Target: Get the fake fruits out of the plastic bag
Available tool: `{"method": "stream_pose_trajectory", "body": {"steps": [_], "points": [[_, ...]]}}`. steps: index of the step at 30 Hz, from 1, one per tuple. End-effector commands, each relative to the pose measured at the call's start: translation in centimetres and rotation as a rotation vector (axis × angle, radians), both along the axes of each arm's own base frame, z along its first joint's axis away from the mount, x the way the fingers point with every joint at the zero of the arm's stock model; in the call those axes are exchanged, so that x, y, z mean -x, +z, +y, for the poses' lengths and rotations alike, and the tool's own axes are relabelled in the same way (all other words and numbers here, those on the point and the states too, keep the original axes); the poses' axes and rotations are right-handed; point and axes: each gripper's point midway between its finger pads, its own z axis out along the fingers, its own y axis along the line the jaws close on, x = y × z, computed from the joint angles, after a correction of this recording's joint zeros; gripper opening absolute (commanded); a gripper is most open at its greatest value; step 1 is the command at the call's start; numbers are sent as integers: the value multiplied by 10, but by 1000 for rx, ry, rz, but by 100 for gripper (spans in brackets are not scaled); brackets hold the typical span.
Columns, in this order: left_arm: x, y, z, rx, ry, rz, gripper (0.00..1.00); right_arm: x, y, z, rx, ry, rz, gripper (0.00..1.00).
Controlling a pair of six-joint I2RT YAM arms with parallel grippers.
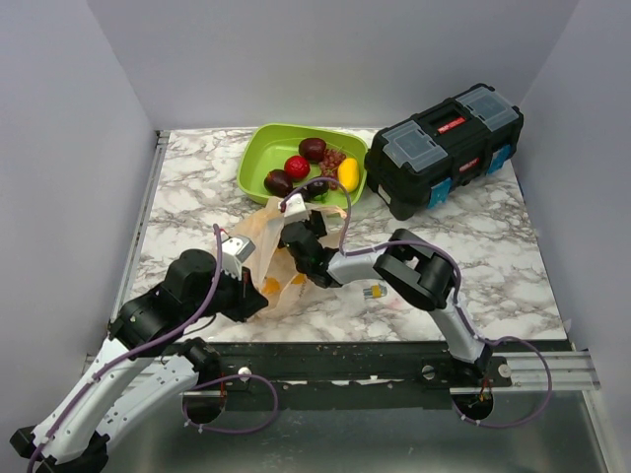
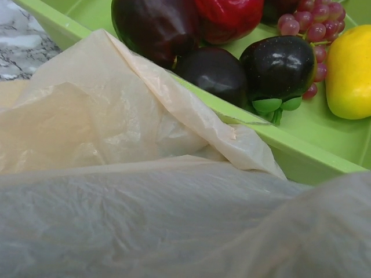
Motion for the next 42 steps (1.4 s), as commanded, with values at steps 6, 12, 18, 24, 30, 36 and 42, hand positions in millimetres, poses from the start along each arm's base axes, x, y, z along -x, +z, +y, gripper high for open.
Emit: {"method": "stream_pose_trajectory", "body": {"steps": [6, 12, 18, 24, 30, 36, 42], "points": [[5, -6, -2, -9, -30, 23, 0, -5, -50, -23, 105, -83, 90, 89], [4, -7, -2, -15, -29, 27, 0, -8, -48, -11, 97, -43, 86, 75], [2, -8, -1, -22, -19, 26, 0, 3, -15, 3, -17, 49, 105, 50], [1, -9, 0, -30, -8, 31, 0, 33, 13, 8, -123, 180, 176, 29], [-1, -10, 1, -36, 4, 32, 0, 75, 29, 18, -230, 358, 296, 17], [-2, -10, 1, -44, 9, 34, 0, 131, 38, 45, -302, 661, 447, 16], [-4, -13, 0, -56, 6, 44, 0, 160, 34, 61, -348, 824, 534, 25]]}}
